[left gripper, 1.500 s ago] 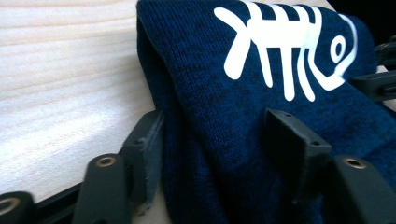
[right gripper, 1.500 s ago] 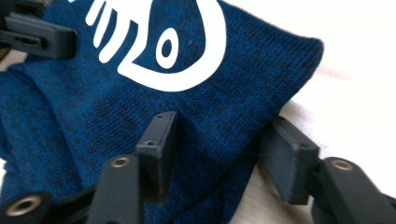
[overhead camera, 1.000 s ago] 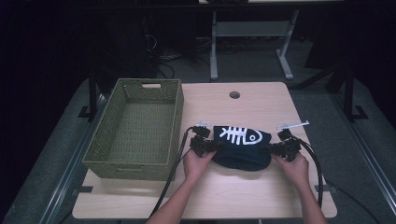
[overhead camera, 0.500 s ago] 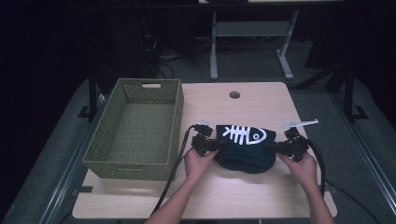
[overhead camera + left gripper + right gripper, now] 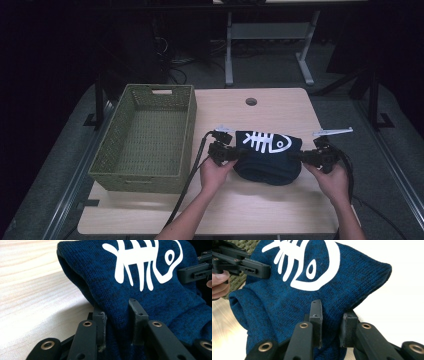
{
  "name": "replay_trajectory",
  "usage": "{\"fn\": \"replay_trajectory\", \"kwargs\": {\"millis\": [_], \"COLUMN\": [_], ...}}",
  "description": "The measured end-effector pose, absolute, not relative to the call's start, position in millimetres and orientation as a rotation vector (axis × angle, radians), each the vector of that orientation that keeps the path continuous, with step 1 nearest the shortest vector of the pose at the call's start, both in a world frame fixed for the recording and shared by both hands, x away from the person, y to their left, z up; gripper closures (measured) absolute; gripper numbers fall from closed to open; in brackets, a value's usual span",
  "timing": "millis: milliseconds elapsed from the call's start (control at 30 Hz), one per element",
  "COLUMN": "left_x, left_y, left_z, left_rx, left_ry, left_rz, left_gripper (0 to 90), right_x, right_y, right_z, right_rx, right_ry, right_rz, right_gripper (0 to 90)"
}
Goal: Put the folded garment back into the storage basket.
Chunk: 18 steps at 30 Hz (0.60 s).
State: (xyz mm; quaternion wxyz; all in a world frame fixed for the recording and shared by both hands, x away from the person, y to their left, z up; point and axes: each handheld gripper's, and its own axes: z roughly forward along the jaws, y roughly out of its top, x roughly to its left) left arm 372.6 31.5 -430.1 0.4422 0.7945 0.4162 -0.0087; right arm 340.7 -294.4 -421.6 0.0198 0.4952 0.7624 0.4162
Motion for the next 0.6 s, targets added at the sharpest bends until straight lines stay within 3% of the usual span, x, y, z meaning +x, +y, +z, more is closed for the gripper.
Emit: {"fn": "replay_trajectory", "kwargs": {"millis": [600], "left_x": [364], "left_y": [36], "left_z": [-402], "left_rx": [1.962], "left_ry": [0.97], "left_rz": [0.012], "left_gripper": [71.1], "right_x": [331], "right_y": [-298], "right_z": [-396], "right_rx": [1.516], "right_ry": [2.324], "right_rz": [1.406], "right_gripper": [75.6]}}
